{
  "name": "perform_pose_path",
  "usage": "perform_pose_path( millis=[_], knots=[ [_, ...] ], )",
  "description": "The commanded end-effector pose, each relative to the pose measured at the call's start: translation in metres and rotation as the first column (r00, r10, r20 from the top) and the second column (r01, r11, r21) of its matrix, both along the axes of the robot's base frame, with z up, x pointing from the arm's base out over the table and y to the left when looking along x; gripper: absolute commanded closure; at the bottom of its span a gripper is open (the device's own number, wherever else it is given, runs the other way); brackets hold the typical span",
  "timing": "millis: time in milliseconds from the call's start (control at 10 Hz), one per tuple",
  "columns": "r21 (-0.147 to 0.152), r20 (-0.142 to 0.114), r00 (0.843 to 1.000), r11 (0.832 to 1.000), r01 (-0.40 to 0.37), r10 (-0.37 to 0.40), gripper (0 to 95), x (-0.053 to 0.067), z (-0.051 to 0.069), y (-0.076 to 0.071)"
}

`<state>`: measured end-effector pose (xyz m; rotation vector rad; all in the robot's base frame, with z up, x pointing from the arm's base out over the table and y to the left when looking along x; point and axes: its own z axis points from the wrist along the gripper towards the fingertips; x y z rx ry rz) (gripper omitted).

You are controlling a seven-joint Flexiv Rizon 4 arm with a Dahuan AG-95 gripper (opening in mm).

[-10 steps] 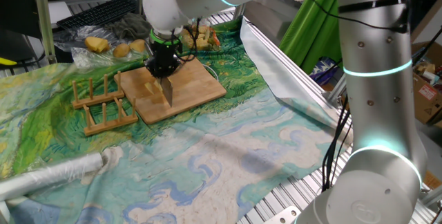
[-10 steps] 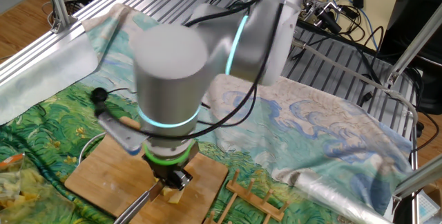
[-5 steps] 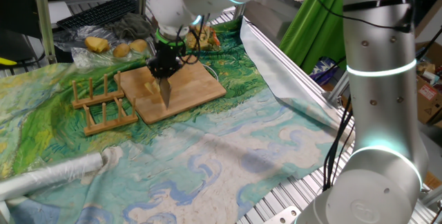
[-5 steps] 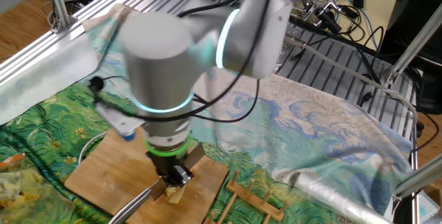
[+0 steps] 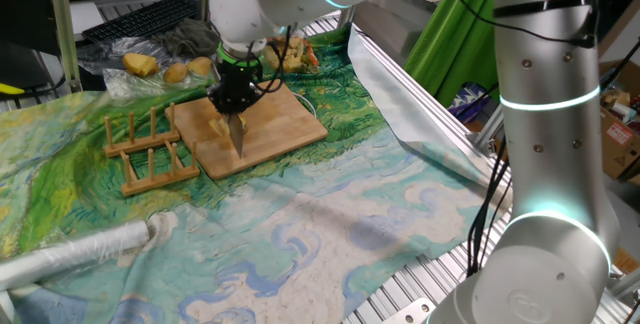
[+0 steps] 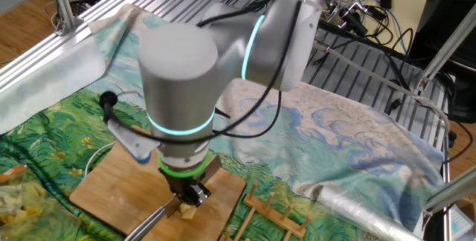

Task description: Chop the potatoes

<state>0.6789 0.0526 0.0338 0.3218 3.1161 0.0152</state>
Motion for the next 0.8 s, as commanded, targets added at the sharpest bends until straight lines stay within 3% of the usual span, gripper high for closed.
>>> perform_pose_path(
  millis=[100,200,500,700,800],
  knots=[
    [-0.014,-0.016,1.000,1.000,-0.006,0.006,95.0,0.000,-0.006,0.001],
    [-0.019,-0.022,1.000,1.000,-0.008,0.007,95.0,0.000,-0.004,0.000],
    [0.009,-0.023,0.999,1.000,0.025,-0.024,95.0,-0.002,0.005,0.001],
    [0.005,-0.001,0.999,0.999,0.033,-0.033,95.0,0.000,-0.003,0.004],
    [0.002,-0.006,0.999,0.999,0.034,-0.034,95.0,0.000,-0.002,0.004]
  ],
)
